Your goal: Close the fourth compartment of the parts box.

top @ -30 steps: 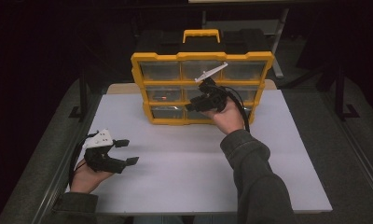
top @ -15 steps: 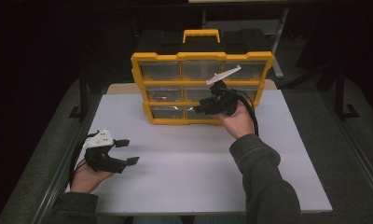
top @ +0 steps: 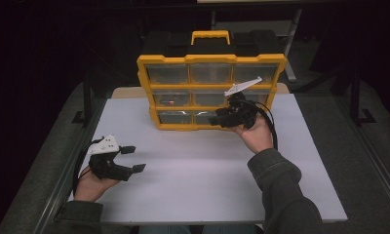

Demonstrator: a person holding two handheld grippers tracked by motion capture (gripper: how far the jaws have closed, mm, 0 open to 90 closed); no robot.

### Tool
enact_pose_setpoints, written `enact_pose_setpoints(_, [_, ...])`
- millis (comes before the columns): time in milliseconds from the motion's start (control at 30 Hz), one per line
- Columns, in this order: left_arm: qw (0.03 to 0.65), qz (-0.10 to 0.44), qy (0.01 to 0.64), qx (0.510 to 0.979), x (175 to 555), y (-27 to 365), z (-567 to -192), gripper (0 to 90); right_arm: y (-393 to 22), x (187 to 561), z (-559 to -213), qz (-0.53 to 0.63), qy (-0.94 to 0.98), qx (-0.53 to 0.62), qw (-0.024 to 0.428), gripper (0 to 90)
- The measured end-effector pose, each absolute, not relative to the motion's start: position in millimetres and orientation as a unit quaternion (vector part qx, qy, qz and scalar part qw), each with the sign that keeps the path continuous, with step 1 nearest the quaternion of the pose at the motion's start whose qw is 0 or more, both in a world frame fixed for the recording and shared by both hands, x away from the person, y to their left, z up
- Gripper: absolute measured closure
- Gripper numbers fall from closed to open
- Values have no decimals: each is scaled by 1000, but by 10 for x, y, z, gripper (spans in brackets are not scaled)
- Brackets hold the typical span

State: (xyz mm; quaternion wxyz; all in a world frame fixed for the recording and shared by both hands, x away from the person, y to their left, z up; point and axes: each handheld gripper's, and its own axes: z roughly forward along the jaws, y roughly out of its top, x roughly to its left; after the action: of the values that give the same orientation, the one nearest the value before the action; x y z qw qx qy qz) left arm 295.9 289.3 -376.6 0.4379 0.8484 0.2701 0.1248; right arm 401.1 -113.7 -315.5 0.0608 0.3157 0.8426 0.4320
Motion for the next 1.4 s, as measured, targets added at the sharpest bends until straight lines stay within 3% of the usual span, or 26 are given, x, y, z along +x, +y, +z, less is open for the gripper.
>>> enact_pose_setpoints(1100, [448, 127, 276, 841, 2917, 2886, -3737, 225, -1805, 3527, -3507, 444, 816, 356, 104, 302])
enact_pose_setpoints(1400, [446, 131, 278, 841, 2900, 2896, -3743, 215, -1940, 3415, -3624, 441, 813, 368, 95, 288])
